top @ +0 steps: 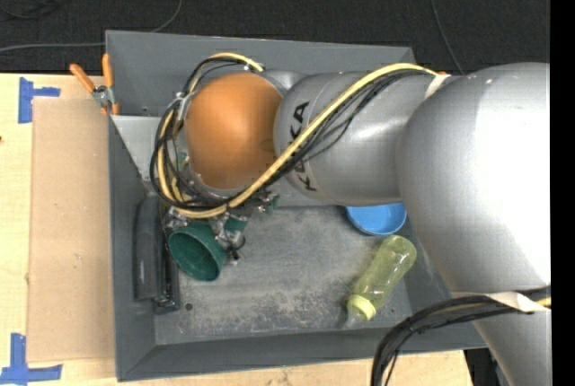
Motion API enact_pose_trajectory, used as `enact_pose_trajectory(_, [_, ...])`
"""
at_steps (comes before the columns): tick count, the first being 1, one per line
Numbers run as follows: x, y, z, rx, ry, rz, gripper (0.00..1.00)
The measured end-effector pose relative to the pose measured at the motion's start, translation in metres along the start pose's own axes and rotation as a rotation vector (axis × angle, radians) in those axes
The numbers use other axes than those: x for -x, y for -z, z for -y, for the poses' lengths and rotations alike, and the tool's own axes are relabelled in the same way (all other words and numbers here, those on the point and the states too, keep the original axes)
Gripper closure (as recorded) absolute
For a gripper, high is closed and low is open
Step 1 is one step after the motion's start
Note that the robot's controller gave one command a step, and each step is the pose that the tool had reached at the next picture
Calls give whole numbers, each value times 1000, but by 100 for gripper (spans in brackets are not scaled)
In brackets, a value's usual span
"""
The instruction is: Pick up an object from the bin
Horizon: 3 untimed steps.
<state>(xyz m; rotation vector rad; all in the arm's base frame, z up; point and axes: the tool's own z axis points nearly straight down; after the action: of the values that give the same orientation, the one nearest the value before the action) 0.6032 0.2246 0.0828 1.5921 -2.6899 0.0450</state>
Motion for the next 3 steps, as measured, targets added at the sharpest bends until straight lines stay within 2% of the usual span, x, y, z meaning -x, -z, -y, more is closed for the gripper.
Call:
enact_pose_trajectory(1, [-39, -13, 9, 21, -195, 21, 100])
enact_pose_trajectory(3, [-39, -12, 9, 21, -198, 21, 100])
